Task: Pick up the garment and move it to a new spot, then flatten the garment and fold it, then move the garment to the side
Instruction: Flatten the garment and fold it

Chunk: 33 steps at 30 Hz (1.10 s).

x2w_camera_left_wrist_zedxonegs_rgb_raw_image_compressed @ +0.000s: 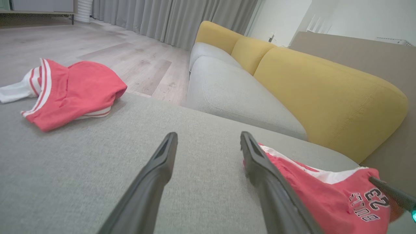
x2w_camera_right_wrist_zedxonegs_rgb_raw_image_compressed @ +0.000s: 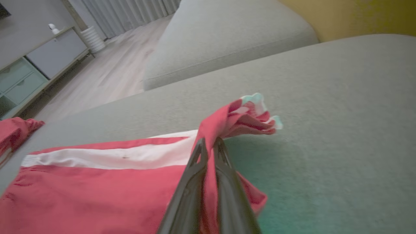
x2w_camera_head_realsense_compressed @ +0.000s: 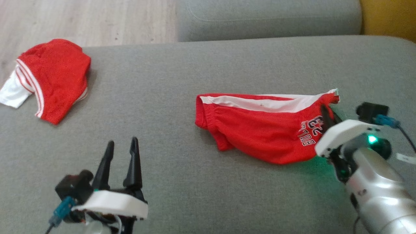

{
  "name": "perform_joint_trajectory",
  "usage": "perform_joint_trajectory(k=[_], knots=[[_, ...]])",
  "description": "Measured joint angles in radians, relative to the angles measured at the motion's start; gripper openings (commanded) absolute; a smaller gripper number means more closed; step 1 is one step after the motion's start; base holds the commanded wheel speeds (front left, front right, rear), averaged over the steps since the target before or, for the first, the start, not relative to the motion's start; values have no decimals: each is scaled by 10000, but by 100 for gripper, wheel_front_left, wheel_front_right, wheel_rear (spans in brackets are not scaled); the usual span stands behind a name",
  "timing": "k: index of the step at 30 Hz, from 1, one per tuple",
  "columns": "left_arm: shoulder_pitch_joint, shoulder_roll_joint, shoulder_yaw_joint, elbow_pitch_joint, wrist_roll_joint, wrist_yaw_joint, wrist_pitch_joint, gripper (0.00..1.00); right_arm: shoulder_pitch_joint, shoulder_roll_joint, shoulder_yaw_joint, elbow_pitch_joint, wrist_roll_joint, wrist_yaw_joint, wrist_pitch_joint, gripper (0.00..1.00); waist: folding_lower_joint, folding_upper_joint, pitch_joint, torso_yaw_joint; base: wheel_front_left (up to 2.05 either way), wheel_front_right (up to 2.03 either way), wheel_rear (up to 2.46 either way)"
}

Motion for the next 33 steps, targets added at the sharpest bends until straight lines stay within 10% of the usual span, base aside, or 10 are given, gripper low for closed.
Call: perform_joint_trajectory(k=[25, 27, 28, 33], knots=[[395, -336, -470, 539, -79, -226, -115, 100, -677, 1532, 2305, -859, -708, 0, 2132, 0, 0, 0, -193, 2218, 0, 0, 0], [358, -384, -470, 598, -79, -226, -146, 100, -678, 1534, 2468, -861, -780, 0, 2130, 47, 0, 0, -164, 2237, 0, 0, 0], [336, -401, -470, 612, -79, -226, -196, 100, -676, 1536, 2581, -895, -798, 0, 2121, 100, 0, 0, -156, 2229, 0, 0, 0], [318, -437, -477, 671, -146, -228, -249, 100, -673, 1542, 2982, -1521, -711, 0, 1889, 100, 0, 0, -189, 2055, 0, 0, 0]])
